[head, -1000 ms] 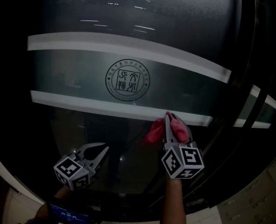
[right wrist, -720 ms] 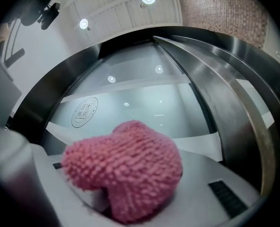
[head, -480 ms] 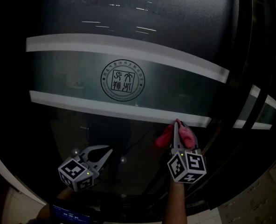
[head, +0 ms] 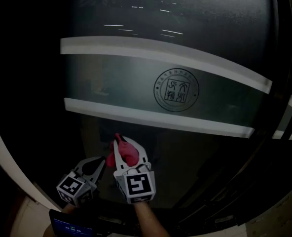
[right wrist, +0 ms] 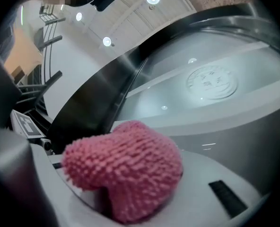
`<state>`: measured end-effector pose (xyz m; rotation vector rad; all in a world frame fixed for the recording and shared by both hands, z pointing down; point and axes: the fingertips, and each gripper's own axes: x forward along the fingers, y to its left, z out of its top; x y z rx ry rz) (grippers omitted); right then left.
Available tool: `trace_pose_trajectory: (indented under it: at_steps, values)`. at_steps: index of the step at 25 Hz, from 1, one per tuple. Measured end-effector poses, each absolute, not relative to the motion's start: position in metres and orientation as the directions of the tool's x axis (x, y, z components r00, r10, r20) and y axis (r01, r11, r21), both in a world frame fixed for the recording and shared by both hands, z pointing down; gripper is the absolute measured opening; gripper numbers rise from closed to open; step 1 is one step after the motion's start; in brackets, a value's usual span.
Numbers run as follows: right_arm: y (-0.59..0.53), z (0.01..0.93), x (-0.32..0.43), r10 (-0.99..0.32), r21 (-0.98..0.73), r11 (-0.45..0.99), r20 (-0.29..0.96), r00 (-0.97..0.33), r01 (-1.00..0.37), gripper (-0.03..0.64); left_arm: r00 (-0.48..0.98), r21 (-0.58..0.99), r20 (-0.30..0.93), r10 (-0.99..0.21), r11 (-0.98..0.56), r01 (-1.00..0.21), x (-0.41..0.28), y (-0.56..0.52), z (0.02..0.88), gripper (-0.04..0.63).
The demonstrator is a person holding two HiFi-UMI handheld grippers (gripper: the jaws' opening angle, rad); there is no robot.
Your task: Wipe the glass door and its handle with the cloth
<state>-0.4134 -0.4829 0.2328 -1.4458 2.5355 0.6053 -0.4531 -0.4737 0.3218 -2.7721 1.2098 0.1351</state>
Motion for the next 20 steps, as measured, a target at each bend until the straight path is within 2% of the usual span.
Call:
trace_pose_trajectory:
  at_steps: [5,10,14,20]
  values:
    - [-0.506,0.254,-0.518,-0.740,0.259,0.557,-0.276,-0.613,-0.789,0.049,0.578,-0.103,-0.106,-0.809,-0.569,-0.816,-0.525,-0.483,0.339,0.009]
    - [-0.527,0.262,-0.565,-0.716,0.274,0.590,-0.257,-0.649,-0.760,0.049,0.510,-0.171,-0.108,-0.854,-0.489,-0.855,-0.559,-0.487,0.341,0.009]
    - [-0.526,0.269,-0.544,-0.740,0.263,0.564,-0.260,-0.621,-0.782,0.049,0.537,-0.143,-0.103,-0.837,-0.522,-0.841,-0.541,-0.481,0.335,0.009]
    - [-0.510,0.265,-0.451,-0.794,0.259,0.456,-0.313,-0.520,-0.852,0.049,0.627,-0.126,-0.093,-0.774,-0.615,-0.778,-0.476,-0.476,0.338,0.009]
